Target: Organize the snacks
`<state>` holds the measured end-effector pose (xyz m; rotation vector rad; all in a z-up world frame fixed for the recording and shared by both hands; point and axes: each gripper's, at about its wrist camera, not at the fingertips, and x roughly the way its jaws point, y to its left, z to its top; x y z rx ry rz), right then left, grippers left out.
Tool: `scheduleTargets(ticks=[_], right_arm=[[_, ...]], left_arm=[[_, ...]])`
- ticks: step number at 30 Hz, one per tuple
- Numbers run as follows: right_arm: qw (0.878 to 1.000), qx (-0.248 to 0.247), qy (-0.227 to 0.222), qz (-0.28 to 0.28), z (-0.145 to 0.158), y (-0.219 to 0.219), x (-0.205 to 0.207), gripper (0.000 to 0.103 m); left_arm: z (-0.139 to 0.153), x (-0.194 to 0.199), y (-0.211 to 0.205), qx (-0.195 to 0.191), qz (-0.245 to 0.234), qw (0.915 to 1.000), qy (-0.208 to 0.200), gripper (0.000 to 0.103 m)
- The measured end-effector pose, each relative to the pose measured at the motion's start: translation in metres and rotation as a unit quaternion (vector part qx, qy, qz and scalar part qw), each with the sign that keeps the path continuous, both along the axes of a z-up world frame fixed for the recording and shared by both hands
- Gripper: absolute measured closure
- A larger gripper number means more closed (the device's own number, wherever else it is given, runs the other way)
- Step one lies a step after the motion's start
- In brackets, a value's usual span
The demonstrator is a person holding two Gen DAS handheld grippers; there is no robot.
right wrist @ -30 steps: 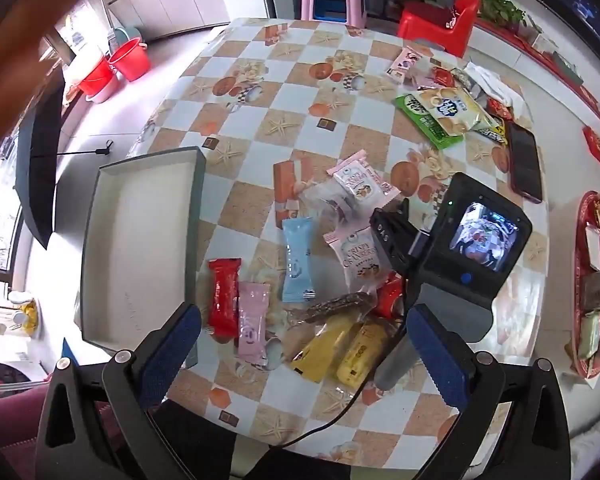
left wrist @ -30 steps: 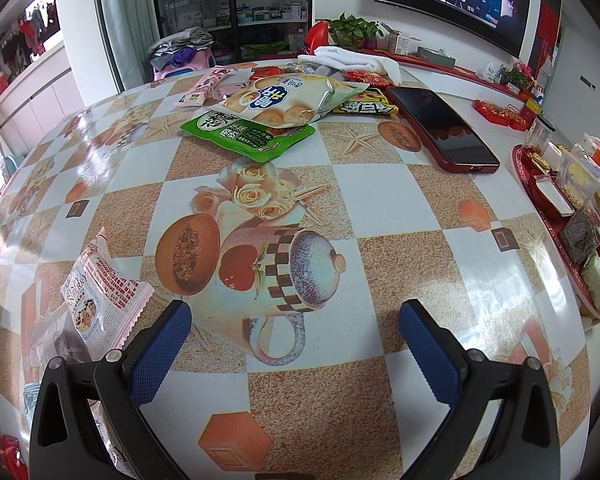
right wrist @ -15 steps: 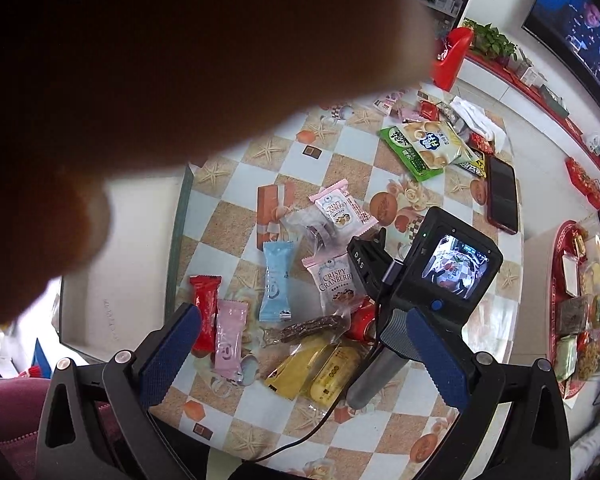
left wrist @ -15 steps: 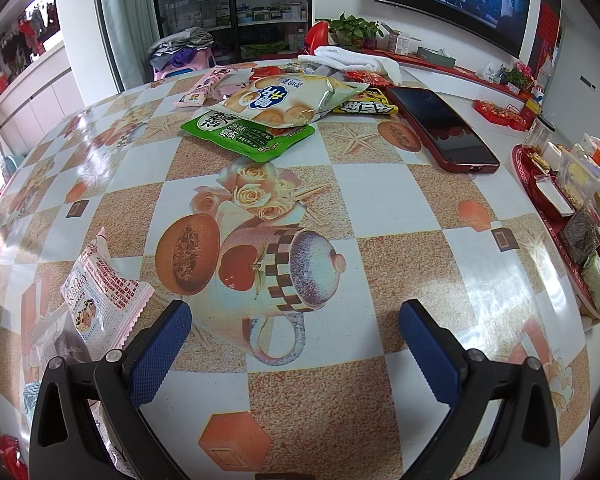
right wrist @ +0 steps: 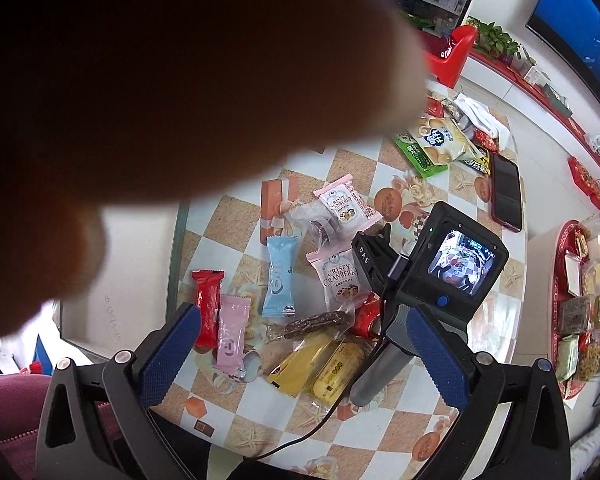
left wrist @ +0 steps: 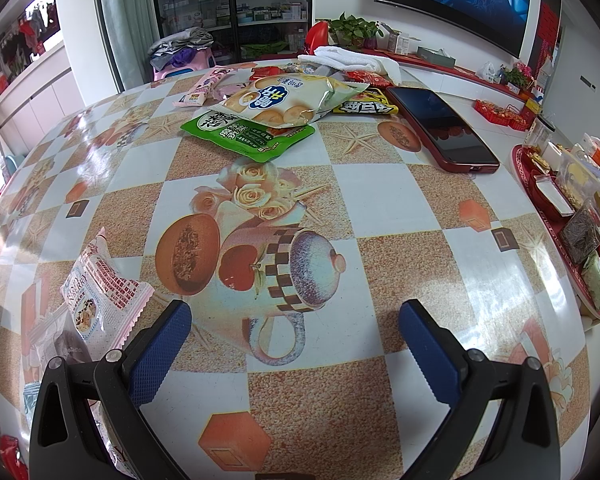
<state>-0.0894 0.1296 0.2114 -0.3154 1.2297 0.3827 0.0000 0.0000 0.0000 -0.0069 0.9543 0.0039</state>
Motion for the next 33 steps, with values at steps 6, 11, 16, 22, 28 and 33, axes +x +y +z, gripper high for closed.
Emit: scheduleTargets(ticks=[6, 11, 16, 22, 28, 33], right_arm=[[1.0, 0.001, 0.004, 0.002, 0.003, 0.004, -0.004, 0.0], [1.0, 0.004, 0.004, 0.002, 0.008, 0.007, -0.006, 0.0], [1.0, 0.007, 0.002, 0.002, 0.013, 0.011, -0.009, 0.0], [1.0, 0.005, -0.002, 0.002, 0.019, 0.016, -0.012, 0.0], [1.0, 0.003, 0.0, 0.003, 0.024, 0.019, -0.014, 0.0], [1.0, 0.003, 0.005, 0.005, 0.027, 0.015, -0.01, 0.0]], left_arm=[[0.0, 0.0, 0.0, 0.0, 0.0, 1.0, 0.0, 0.0], [0.0, 0.0, 0.0, 0.0, 0.0, 1.0, 0.0, 0.0], [0.0, 0.0, 0.0, 0.0, 0.0, 1.0, 0.0, 0.0], [0.0, 0.0, 0.0, 0.0, 0.0, 1.0, 0.0, 0.0], [0.0, 0.0, 0.0, 0.0, 0.0, 1.0, 0.0, 0.0], [0.0, 0.0, 0.0, 0.0, 0.0, 1.0, 0.0, 0.0]])
